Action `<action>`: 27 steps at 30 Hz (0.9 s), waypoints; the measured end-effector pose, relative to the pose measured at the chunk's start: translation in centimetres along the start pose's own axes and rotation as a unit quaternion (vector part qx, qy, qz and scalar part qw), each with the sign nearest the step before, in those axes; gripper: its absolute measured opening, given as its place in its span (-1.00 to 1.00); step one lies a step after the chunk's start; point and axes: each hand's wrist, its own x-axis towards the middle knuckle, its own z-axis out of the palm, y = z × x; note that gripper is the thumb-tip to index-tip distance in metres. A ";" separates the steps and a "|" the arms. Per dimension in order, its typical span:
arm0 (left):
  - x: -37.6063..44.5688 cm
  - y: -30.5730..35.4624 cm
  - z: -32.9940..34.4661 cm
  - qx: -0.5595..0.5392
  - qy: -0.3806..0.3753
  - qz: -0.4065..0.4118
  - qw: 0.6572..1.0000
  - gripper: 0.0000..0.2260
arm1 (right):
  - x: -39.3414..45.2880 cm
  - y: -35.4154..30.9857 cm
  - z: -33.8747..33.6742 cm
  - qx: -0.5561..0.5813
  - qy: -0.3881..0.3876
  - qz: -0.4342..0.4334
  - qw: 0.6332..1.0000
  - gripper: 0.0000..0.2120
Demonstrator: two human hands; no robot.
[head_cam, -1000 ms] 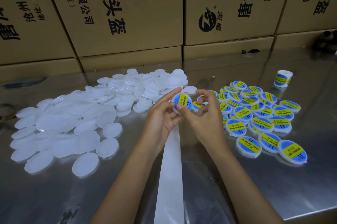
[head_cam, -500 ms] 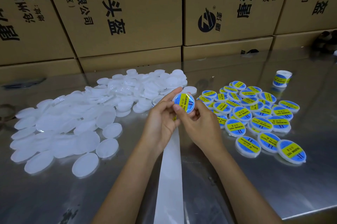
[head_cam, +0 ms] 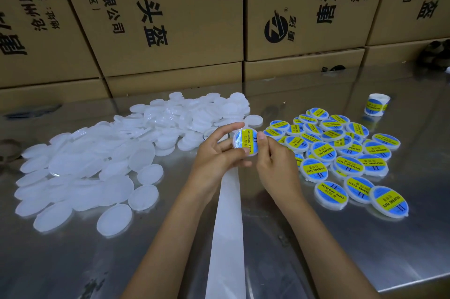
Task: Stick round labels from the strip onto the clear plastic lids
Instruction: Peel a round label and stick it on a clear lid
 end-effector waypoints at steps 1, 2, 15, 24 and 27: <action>0.0 0.0 -0.1 0.013 0.001 0.005 1.000 -0.53 | 0.0 0.0 0.0 0.001 0.002 0.000 1.000 -0.56; 0.0 0.1 -0.2 0.022 0.002 0.007 1.000 -0.51 | 0.0 0.0 -0.1 0.002 0.003 -0.001 1.000 -0.58; 0.1 0.1 -0.2 0.040 0.130 0.019 0.990 -0.86 | -0.5 -0.2 0.7 0.067 -0.064 -0.015 0.996 -0.50; 0.1 -0.1 0.2 0.031 0.219 0.049 0.974 -0.87 | -0.8 -0.3 1.2 0.063 -0.093 0.000 0.994 -0.48; 0.1 -0.2 0.1 0.028 0.188 0.044 0.981 -0.94 | -0.5 -0.3 1.2 0.126 -0.095 0.032 0.987 -0.55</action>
